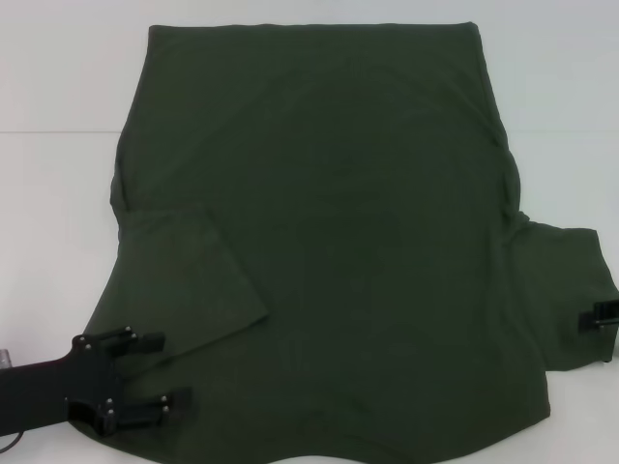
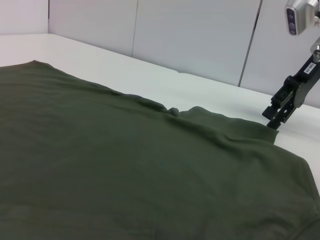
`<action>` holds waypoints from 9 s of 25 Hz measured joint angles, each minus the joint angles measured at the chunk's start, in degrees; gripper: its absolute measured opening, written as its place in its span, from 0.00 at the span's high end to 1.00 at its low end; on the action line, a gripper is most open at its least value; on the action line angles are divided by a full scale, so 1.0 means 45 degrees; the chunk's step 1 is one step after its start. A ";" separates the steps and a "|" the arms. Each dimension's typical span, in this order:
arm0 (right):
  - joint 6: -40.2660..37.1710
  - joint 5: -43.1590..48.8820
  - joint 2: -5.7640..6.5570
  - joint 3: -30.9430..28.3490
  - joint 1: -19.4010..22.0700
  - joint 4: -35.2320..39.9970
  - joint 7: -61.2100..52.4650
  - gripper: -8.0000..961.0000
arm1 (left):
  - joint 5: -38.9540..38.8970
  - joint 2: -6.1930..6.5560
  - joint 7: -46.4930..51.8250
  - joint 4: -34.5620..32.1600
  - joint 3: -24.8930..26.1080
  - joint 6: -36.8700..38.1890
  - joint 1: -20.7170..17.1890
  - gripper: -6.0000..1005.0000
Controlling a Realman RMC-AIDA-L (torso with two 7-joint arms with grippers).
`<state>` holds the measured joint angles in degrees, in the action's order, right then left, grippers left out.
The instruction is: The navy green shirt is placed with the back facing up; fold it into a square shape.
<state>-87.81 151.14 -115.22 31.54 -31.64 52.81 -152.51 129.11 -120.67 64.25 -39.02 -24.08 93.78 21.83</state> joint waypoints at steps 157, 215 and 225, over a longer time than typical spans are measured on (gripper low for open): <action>0.2021 -0.2827 -0.0117 0.3146 -0.3313 -0.2335 0.1958 0.97 | -0.0099 0.0008 0.0664 -0.0313 0.0041 0.0164 0.0133 0.18; -0.0224 -0.9490 -0.1024 0.2469 0.2582 -0.4915 2.2368 0.18 | -0.0675 0.0183 0.1881 -0.0176 0.0120 0.1069 -0.0358 0.17; -0.0157 -0.9404 -0.1017 0.2530 0.2682 -0.5154 2.2873 0.18 | -0.0746 0.0136 0.1543 -0.0234 0.0276 0.0845 -0.0559 0.17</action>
<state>-88.51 108.83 -119.79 42.93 -19.57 29.62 -49.58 125.75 -120.06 71.19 -40.07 -22.84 97.58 19.31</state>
